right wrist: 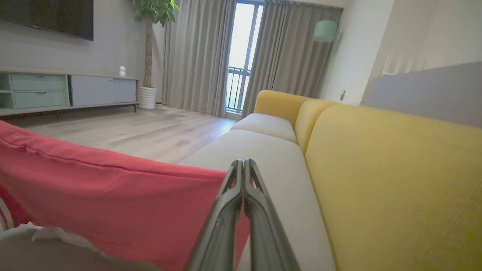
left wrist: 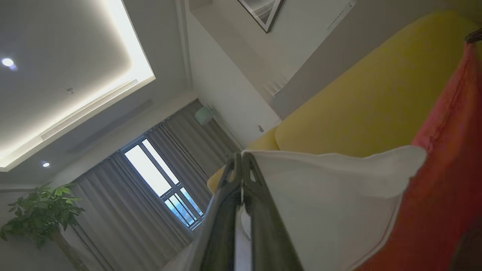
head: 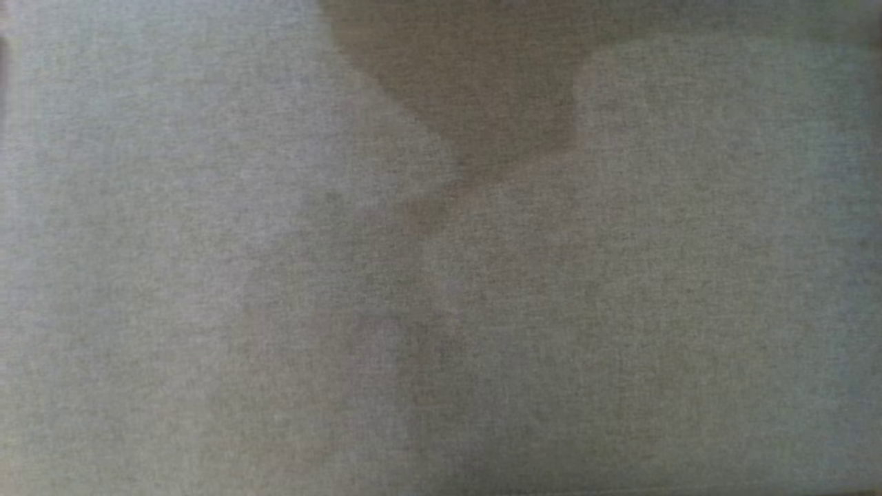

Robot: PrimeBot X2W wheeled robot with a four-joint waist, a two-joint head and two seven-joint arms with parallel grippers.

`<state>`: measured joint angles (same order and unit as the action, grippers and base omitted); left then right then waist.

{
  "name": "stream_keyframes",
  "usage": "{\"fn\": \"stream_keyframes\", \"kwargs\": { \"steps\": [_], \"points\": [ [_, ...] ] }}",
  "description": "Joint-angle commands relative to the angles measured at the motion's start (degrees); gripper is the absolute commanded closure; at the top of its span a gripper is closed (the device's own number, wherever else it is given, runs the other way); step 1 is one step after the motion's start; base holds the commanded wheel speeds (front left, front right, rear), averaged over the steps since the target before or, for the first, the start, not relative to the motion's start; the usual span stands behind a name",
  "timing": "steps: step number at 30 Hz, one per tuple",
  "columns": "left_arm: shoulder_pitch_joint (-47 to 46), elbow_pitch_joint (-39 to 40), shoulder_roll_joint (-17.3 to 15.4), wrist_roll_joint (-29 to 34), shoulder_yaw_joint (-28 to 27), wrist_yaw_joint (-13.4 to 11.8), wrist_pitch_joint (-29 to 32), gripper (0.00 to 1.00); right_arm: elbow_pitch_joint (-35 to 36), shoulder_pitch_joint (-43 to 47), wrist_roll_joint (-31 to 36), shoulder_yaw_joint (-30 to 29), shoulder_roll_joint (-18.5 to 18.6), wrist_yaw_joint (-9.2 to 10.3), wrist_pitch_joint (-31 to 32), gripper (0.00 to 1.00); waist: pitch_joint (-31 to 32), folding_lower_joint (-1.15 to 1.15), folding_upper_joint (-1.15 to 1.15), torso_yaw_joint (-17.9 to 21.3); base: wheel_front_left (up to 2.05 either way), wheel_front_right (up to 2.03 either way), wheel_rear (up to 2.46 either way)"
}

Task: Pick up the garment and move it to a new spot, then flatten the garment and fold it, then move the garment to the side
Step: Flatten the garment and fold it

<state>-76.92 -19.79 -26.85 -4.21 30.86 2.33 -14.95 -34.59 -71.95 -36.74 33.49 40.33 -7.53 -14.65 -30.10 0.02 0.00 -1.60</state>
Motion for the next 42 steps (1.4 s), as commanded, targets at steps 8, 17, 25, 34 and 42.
{"fn": "stream_keyframes", "kwargs": {
  "steps": [8,17,25,34,42],
  "points": [
    [24.77,11.78,-7.16,-5.81,-4.21,-2.31,-0.05,1.00,6.05,20.40,-1.97,-6.38,1.41,0.04,-0.34,1.00,8.75,-0.02,0.00,0.08,0.00,0.00,0.00],
    [53.87,20.24,-8.77,-11.73,-3.88,-7.44,-0.05,1.00,11.18,41.87,-5.09,-8.68,2.28,0.04,-0.34,1.00,17.25,-0.02,0.00,1.16,0.00,0.00,0.00],
    [71.14,25.60,-7.58,-13.67,-1.44,-12.32,-0.05,1.00,15.14,54.48,-6.03,-9.05,1.89,0.04,-0.34,1.00,21.96,-0.02,0.00,2.65,0.00,0.00,0.00],
    [81.63,31.41,-8.55,-15.41,-0.61,-16.05,1.74,1.00,19.47,64.80,-5.02,-12.70,1.29,0.04,-0.14,1.00,22.37,-0.02,0.00,3.36,0.00,0.00,0.00],
    [84.89,36.87,-10.72,-17.42,-1.93,-17.53,4.61,1.00,23.98,71.71,-3.66,-17.70,-0.11,0.04,1.96,1.00,22.95,-0.02,0.00,3.89,0.00,0.00,0.00]
  ]
}}
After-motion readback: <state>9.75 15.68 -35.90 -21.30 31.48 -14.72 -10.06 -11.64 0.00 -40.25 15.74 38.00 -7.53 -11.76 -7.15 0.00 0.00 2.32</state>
